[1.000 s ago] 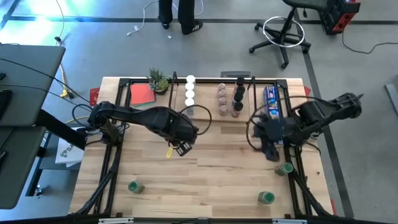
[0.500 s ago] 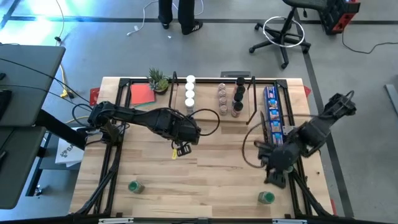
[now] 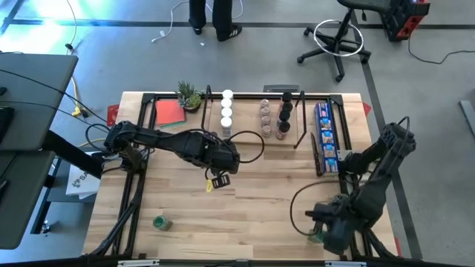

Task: Shelf spices
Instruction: Put the green seasoning bottle on the shelf

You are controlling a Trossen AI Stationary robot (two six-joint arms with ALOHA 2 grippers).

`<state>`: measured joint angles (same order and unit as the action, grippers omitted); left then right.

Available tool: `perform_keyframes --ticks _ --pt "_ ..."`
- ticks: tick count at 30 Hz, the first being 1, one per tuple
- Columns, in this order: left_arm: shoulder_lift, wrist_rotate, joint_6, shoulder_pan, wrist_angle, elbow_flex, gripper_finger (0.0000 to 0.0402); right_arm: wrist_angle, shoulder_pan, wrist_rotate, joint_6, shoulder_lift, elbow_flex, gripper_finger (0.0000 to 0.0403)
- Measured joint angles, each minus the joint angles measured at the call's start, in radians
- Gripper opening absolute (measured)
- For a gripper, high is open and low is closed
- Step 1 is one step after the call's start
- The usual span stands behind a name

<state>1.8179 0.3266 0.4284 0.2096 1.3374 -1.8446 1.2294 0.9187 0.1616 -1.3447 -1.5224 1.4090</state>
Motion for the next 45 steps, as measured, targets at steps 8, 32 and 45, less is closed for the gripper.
perform_keyframes --ticks 8,32,45 --pt "0.0 -0.036 0.004 -0.014 -0.009 0.0 0.0039 -0.001 0.071 -0.119 0.004 -0.13 0.0 0.0378" --pt "0.0 -0.178 -0.02 -0.048 -0.052 0.0 0.0039 -0.181 0.089 -0.16 -0.013 -0.357 -0.023 0.036" --pt "0.0 -0.185 -0.065 -0.05 -0.012 0.0 0.0039 -0.208 0.072 -0.078 -0.063 -0.351 -0.105 0.0246"
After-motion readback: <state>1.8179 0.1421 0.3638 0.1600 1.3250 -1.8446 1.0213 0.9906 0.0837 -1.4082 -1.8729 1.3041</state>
